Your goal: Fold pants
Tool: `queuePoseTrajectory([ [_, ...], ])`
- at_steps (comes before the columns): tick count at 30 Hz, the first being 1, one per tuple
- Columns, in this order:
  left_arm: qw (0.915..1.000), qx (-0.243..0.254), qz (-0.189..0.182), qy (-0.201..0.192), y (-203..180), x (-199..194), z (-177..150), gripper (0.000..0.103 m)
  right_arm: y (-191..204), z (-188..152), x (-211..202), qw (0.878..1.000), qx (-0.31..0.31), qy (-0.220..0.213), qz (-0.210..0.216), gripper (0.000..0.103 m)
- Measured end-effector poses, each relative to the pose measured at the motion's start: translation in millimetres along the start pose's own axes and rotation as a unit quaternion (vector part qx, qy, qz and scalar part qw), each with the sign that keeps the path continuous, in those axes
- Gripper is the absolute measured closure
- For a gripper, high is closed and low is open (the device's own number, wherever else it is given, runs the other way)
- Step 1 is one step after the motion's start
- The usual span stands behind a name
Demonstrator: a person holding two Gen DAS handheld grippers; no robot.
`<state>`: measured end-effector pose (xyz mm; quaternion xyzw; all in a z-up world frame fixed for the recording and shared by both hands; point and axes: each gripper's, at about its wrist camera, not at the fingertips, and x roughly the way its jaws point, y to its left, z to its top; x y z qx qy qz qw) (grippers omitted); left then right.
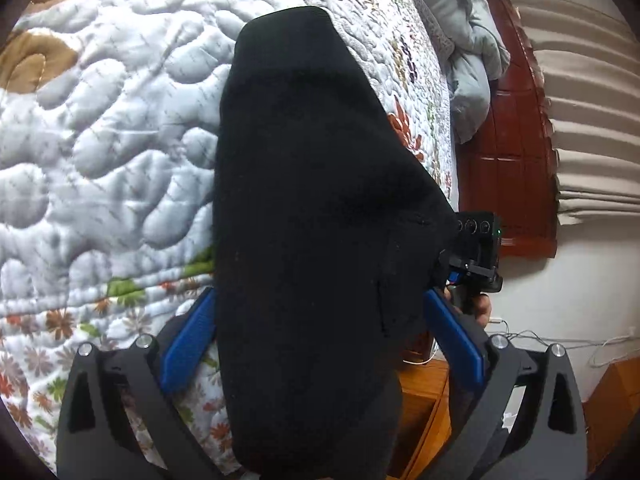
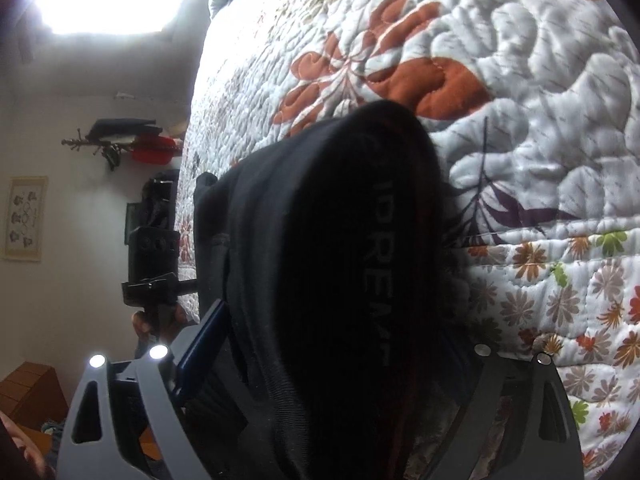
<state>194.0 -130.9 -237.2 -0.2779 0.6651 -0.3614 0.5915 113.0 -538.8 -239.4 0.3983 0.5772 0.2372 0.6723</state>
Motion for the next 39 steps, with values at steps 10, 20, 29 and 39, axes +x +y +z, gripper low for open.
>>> queuePoseTrajectory([
  [10,0.9987,0.011,0.047,-0.013,-2,-9,-6,0.059,28,-17,-2,0.998,-0.031,-0.031,-0.042,0.059],
  [20,0.9978,0.033,0.043,-0.038,-17,-30,-8,0.073,90,-18,-8,0.994,-0.073,-0.047,-0.06,0.064],
  [29,0.9932,0.046,0.049,-0.095,-9,-119,14,0.074,182,33,41,0.989,-0.132,-0.044,-0.046,0.065],
  [39,0.9813,0.012,0.097,-0.166,41,-257,111,0.074,287,161,169,0.985,-0.169,-0.02,-0.026,0.065],
])
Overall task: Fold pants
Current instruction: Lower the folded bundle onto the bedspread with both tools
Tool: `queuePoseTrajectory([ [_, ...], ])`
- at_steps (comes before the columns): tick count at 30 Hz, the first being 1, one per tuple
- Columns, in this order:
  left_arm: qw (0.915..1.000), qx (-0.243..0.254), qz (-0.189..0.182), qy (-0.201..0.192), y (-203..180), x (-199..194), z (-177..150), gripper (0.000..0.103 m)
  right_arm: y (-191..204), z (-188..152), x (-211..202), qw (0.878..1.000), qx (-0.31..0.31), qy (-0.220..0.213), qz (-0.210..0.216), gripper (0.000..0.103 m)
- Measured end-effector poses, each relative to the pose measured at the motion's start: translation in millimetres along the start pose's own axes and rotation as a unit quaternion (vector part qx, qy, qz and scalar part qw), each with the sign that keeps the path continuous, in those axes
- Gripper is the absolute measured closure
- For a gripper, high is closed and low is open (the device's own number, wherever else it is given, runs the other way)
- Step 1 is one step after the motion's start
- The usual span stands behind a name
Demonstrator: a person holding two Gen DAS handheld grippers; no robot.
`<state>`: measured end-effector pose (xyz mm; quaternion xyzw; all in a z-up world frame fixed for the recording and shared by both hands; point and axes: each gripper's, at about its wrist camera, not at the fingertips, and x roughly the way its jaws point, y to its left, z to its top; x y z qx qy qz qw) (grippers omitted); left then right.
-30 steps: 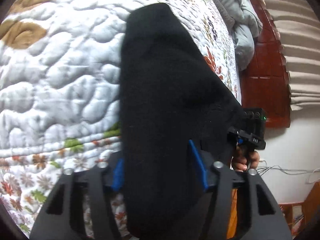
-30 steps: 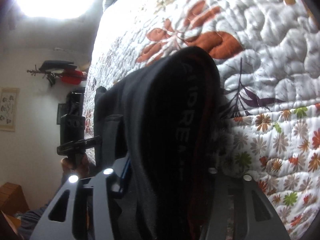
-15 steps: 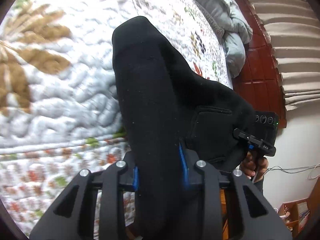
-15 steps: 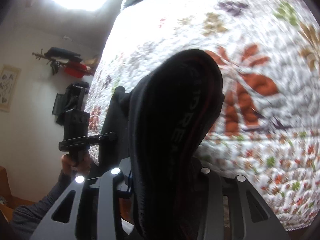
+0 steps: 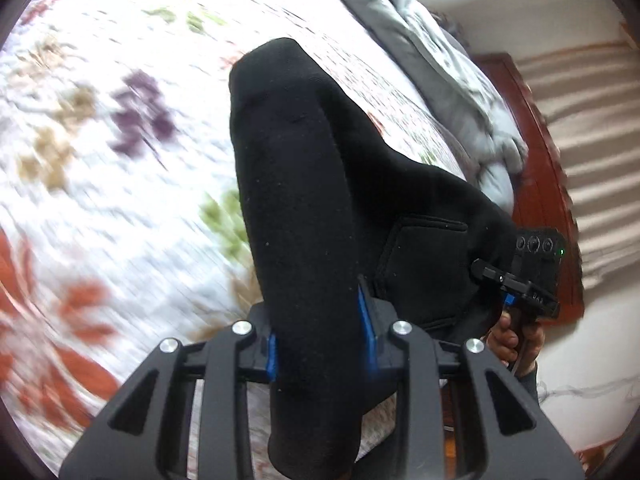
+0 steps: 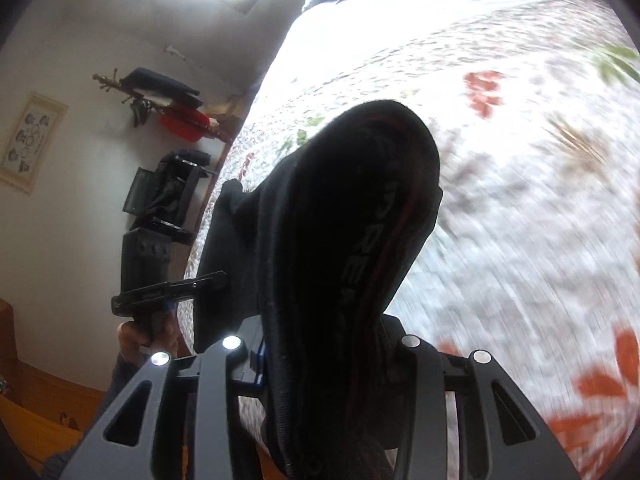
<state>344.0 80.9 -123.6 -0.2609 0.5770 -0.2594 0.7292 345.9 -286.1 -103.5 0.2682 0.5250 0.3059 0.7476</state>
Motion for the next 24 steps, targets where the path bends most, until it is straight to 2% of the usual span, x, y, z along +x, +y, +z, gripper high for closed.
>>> queuePoseTrajectory([
  [4,0.9995,-0.031,0.011,-0.002,44,-9,45,0.074,10,41,55,1.0,0.004,0.017,0.0,0.065],
  [7,0.9977,-0.063,0.022,0.011,84,-2,64,0.073,-3,54,91,0.999,0.02,0.043,0.0,0.065],
  [9,0.9962,-0.077,0.034,0.021,101,6,65,0.071,-19,54,114,0.998,0.03,0.059,-0.02,0.064],
  [10,0.9956,-0.083,0.033,0.028,110,11,65,0.066,-27,51,119,0.997,0.036,0.061,-0.027,0.063],
  [13,0.9962,-0.082,0.007,0.028,118,14,61,0.056,-50,45,124,0.997,0.053,0.058,-0.02,0.048],
  [14,0.9962,-0.084,-0.001,0.022,118,11,60,0.054,-50,43,122,0.997,0.053,0.055,-0.017,0.046],
  [15,0.9963,-0.085,-0.001,0.014,117,8,59,0.048,-49,42,114,0.997,0.049,0.047,-0.022,0.044],
  [16,0.9964,-0.084,0.01,-0.004,118,-3,59,0.038,-48,41,104,0.998,0.046,0.036,-0.026,0.042],
  [17,0.9962,-0.082,0.018,-0.022,118,-14,59,0.033,-44,45,94,0.998,0.046,0.017,-0.026,0.042],
  [18,0.9946,-0.074,0.041,-0.06,113,-32,59,0.028,-41,49,82,0.998,0.047,-0.006,-0.03,0.043],
  [20,0.9919,-0.048,0.053,-0.105,102,-56,61,0.027,-31,57,51,0.997,0.032,-0.065,-0.04,0.051],
  [21,0.9909,-0.038,0.05,-0.119,95,-62,61,0.027,-25,60,42,0.996,0.027,-0.077,-0.033,0.054],
  [24,0.9899,0.009,0.001,-0.141,66,-68,68,0.027,0,73,46,0.997,0.003,-0.079,-0.015,0.063],
])
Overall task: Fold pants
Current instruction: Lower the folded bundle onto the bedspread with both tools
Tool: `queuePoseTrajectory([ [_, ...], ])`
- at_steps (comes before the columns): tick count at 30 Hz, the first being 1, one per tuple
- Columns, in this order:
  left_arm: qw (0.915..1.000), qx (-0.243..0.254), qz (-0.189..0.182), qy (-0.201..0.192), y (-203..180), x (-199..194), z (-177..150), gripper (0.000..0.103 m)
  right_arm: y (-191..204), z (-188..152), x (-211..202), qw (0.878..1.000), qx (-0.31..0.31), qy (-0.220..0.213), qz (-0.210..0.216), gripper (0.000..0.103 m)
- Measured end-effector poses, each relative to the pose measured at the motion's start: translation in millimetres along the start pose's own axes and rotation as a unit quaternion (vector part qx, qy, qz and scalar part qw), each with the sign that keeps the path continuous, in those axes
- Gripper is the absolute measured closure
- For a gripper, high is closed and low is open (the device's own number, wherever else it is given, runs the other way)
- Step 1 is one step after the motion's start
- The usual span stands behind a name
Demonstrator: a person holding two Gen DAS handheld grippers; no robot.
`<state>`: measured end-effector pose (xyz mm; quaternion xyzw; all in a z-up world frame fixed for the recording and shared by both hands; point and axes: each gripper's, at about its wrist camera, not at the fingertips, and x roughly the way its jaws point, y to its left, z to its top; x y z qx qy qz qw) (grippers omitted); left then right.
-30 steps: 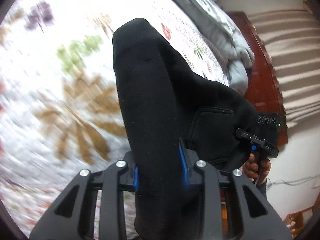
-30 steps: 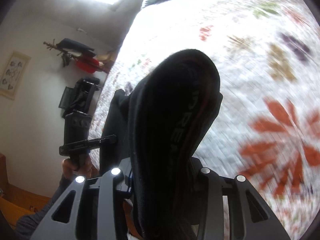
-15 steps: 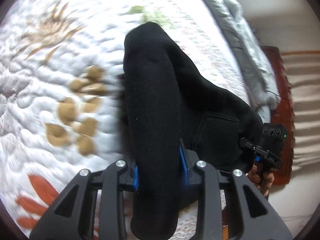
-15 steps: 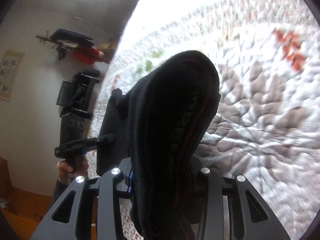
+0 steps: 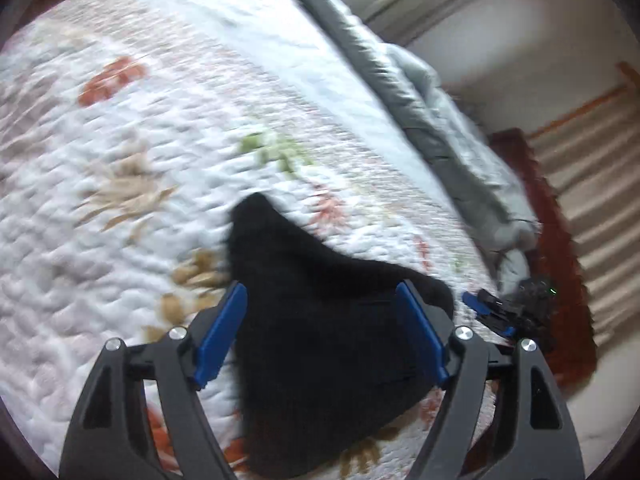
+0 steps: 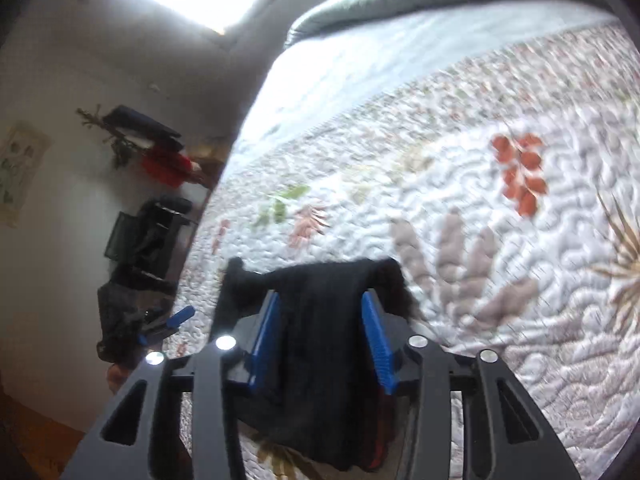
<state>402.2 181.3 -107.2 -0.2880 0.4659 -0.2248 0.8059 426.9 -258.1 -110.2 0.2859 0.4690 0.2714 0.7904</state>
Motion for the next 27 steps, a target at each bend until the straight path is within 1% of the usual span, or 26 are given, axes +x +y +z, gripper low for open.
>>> queuePoseTrajectory([
  [2,0.9986,0.009,-0.046,0.025,-16,21,2,0.027,8,4,23,1.0,0.003,0.02,-0.002,0.065],
  [3,0.9976,0.008,-0.055,0.04,-18,35,1,0.027,7,5,35,1.0,0.008,0.028,-0.008,0.066],
  [5,0.9976,0.006,-0.043,0.053,-17,56,0,0.028,-4,3,48,0.999,0.017,0.035,-0.015,0.075],
  [6,0.9977,0.0,-0.036,0.058,-10,65,-1,0.028,-11,4,56,0.999,0.022,0.035,-0.023,0.076],
  [7,0.9976,-0.007,-0.032,0.06,-7,74,1,0.029,-17,4,60,0.999,0.027,0.035,-0.026,0.082],
  [8,0.9976,-0.012,-0.032,0.061,0,78,1,0.031,-28,4,62,0.998,0.035,0.037,-0.029,0.09],
  [9,0.9975,-0.015,-0.034,0.06,9,77,2,0.031,-37,4,66,0.998,0.041,0.041,-0.031,0.094],
  [10,0.9973,-0.022,-0.039,0.058,12,78,2,0.031,-42,4,66,0.997,0.044,0.042,-0.036,0.103],
  [12,0.9969,-0.028,-0.049,0.055,16,78,0,0.031,-56,-1,69,0.997,0.052,0.045,-0.026,0.103],
  [14,0.9969,-0.028,-0.05,0.054,16,74,-1,0.031,-55,-2,66,0.997,0.052,0.042,-0.023,0.103],
  [15,0.9969,-0.028,-0.049,0.054,14,71,-2,0.03,-52,-2,63,0.998,0.048,0.041,-0.022,0.103],
  [16,0.9972,-0.028,-0.048,0.051,10,64,-4,0.026,-47,-2,57,0.998,0.045,0.036,-0.016,0.101],
  [18,0.9981,-0.015,-0.048,0.036,-1,51,-10,0.023,-33,-6,37,0.999,0.031,0.018,0.003,0.093],
  [19,0.9987,0.009,-0.043,0.025,-11,36,-16,0.022,-25,-10,24,1.0,0.02,0.008,0.016,0.086],
  [22,0.998,0.055,-0.028,0.009,-29,11,-36,0.021,-4,-27,0,0.999,-0.003,0.003,0.035,0.085],
  [23,0.9972,0.067,-0.032,0.007,-33,3,-46,0.02,-1,-37,-5,0.999,-0.008,0.007,0.041,0.085],
  [25,0.9958,0.08,-0.043,0.013,-37,-8,-68,0.02,2,-56,-10,0.998,-0.013,0.017,0.051,0.086],
  [27,0.9948,0.079,-0.055,0.031,-34,-6,-88,0.02,-4,-77,-7,0.998,-0.005,0.033,0.055,0.086],
])
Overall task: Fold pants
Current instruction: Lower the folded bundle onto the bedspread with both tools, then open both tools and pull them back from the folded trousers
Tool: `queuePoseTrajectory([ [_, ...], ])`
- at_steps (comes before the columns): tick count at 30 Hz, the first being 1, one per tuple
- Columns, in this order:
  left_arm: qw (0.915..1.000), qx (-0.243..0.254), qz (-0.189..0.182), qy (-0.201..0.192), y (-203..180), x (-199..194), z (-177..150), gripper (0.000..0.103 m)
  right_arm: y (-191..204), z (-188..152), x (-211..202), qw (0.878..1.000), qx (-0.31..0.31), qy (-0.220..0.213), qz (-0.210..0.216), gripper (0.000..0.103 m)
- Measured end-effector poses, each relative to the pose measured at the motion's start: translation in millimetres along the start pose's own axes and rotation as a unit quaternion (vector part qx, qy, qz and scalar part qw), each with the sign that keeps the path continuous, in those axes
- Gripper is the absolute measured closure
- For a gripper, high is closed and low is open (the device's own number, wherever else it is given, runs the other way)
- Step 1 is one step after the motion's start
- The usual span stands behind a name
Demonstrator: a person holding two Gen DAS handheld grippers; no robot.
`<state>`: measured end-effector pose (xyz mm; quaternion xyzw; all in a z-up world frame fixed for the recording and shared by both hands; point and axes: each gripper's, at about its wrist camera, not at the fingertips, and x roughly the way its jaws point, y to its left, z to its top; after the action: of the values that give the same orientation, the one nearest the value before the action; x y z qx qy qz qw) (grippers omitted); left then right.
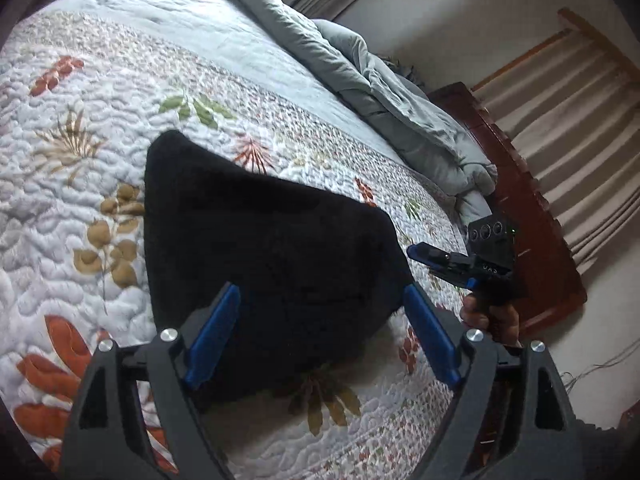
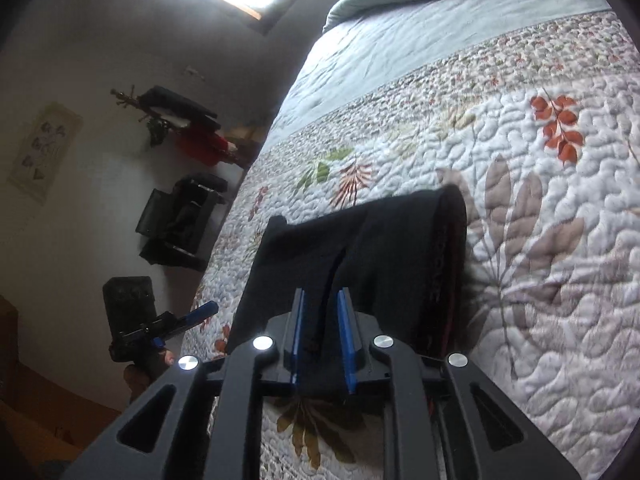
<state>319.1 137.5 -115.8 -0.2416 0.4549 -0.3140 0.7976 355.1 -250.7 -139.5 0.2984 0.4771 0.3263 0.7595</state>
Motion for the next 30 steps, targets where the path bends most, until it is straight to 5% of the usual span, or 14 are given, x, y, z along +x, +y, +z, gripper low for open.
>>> queuePoseTrajectory([
  [3,0.9995,-0.018,0.0,0.026,14,18,-23,0.021,-19,-21,10,1.0,0.018,0.014,-0.012,0.087],
  [6,0.999,-0.035,-0.007,0.027,28,28,-28,0.021,-42,-21,19,0.999,0.041,0.011,-0.017,0.103],
  [14,0.9944,-0.094,-0.047,0.009,53,20,-31,0.026,-60,-22,15,0.997,0.073,-0.002,0.009,0.103],
  [16,0.9943,-0.101,-0.036,-0.004,46,6,-34,0.01,-56,-28,0,0.996,0.082,-0.02,0.008,0.091],
  [18,0.9942,-0.103,-0.023,-0.021,36,-10,-40,0.006,-42,-42,-23,0.995,0.088,-0.043,0.003,0.078],
  [20,0.9945,-0.096,0.018,-0.04,20,-29,-50,0.003,-22,-58,-44,0.995,0.073,-0.064,-0.024,0.049],
  [23,0.9928,-0.047,0.094,-0.058,-17,-54,-74,0.003,12,-90,-74,0.993,0.049,-0.094,-0.053,0.031],
  [27,0.9728,0.028,0.211,-0.091,-78,-86,-125,0.003,66,-152,-105,0.988,0.008,-0.115,-0.104,0.019],
  [30,0.9571,0.058,0.258,-0.119,-105,-112,-158,0.003,105,-203,-126,0.979,-0.032,-0.141,-0.14,0.013],
])
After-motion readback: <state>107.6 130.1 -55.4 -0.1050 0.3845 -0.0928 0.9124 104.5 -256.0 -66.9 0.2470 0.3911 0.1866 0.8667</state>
